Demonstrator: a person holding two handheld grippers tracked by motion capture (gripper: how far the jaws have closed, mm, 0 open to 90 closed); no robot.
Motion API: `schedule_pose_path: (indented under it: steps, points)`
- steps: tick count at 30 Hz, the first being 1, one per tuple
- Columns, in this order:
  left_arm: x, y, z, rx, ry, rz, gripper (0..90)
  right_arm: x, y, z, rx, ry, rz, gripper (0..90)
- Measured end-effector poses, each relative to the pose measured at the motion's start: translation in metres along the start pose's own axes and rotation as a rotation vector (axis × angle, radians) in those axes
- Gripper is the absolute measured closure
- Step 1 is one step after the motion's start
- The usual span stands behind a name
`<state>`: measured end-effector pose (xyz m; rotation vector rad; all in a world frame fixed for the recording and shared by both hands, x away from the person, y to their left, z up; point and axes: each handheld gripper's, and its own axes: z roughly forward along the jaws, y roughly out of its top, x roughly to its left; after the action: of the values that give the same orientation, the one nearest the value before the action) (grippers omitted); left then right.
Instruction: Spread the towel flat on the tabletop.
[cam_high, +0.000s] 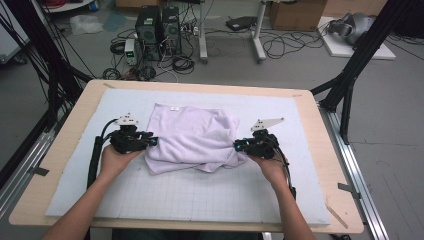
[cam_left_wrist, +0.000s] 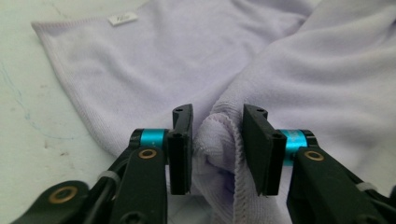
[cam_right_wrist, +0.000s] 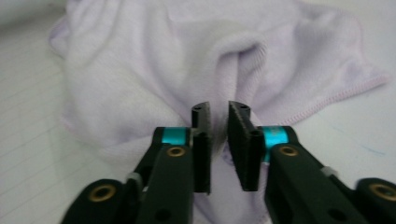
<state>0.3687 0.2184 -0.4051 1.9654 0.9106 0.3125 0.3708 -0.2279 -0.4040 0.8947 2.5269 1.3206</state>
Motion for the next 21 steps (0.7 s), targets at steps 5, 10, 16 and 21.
schedule_pose_path:
  steps: [5,10,16,21]
  points:
    - [-0.016,-0.001,-0.022,0.013,-0.031,0.07,52.6,0.023,0.001,-0.019,-0.005,-0.001,-0.103,69.7]
    - [-0.037,-0.015,-0.027,0.033,-0.079,0.123,53.0,0.041,-0.004,-0.035,-0.037,-0.01,-0.18,65.0]
    - [-0.048,-0.033,0.004,0.123,-0.122,0.136,52.4,0.043,-0.005,-0.012,0.007,0.019,-0.229,54.4]
    - [-0.057,-0.037,0.022,0.14,-0.075,0.197,52.8,0.037,-0.006,0.019,0.072,0.015,-0.211,56.2]
